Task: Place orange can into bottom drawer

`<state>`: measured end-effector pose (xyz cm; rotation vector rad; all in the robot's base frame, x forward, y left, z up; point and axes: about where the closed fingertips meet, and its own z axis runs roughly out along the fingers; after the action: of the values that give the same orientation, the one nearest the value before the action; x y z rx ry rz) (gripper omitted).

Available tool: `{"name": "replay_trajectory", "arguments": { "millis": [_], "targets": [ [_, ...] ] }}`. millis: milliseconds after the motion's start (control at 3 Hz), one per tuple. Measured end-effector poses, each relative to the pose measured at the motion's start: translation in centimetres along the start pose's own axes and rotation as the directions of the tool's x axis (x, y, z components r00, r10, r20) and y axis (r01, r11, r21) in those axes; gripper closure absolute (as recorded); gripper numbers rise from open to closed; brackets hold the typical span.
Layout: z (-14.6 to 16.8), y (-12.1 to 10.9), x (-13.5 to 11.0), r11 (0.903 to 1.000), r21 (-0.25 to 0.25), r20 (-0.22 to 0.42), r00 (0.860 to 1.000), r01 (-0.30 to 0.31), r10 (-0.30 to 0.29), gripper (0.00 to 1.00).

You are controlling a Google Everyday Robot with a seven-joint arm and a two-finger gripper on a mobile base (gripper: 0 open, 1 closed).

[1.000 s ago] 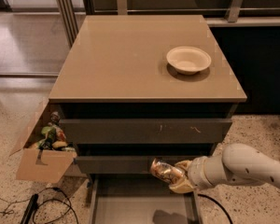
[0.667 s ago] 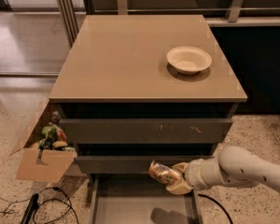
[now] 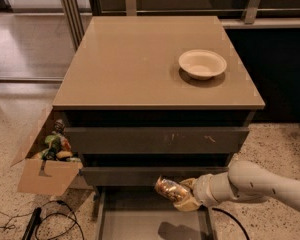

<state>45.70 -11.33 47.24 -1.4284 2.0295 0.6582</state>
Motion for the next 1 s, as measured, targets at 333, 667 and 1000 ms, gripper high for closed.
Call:
{"name": "replay_trajectory", "arguments": {
  "millis": [333,667,1000],
  "targets": [
    [2.1,0.5,1.1,0.9995,-0.028,-0.006,1.0,-0.014,0.014,1.0],
    [6.1,2.4,4.3,0.9956,-0.078,-0.031,0.998,-0.053,0.05,1.0],
    [12.3,5.4,8.6,0.9917,-0.118,-0.087,0.995,-0.051,0.041,1.0]
  ]
}}
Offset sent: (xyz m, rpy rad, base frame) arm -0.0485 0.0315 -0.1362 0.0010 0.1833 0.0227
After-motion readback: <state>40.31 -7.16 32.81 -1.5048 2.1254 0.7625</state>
